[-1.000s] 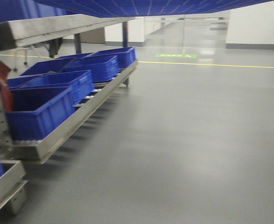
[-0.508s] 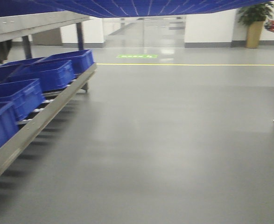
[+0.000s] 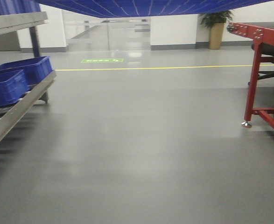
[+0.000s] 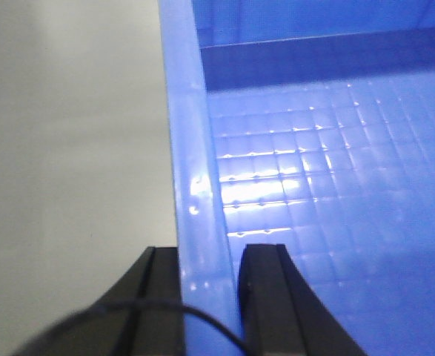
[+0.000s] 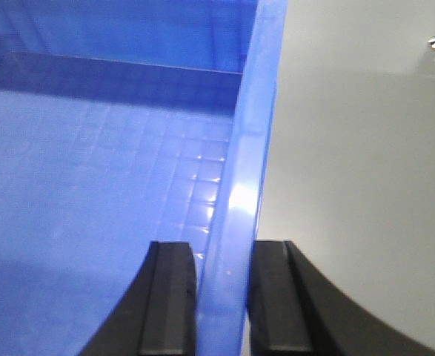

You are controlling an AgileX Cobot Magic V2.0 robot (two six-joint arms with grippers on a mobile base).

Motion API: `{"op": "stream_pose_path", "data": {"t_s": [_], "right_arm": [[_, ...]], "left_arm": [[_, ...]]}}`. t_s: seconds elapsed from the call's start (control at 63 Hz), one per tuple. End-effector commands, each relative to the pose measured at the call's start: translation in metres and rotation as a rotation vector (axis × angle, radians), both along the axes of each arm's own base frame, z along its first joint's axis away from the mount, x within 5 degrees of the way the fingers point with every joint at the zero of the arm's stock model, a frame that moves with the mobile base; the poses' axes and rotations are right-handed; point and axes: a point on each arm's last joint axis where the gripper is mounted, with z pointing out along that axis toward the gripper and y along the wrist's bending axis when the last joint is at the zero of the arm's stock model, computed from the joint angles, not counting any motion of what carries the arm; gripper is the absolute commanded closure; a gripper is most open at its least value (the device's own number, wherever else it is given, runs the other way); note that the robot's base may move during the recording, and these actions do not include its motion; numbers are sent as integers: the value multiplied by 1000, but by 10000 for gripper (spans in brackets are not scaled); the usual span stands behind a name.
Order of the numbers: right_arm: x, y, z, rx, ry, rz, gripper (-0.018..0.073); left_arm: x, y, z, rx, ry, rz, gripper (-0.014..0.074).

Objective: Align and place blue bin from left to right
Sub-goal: 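Drive across the floor carrying the bin in both grippers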

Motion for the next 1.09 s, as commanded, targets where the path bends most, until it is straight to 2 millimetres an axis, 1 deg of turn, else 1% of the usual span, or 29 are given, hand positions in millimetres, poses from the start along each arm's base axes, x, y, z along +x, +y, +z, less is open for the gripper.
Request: {"op": "stream_pose_path", "data": {"t_s": [0.0,1.079], "right_arm": [[-7,-3,20,1,-133,11,637],[-7,-3,20,1,-133,11,637]], "left_arm": [[-2,5,19,-1,-137,-7,612],[-2,5,19,0,-138,-6,612]]}}
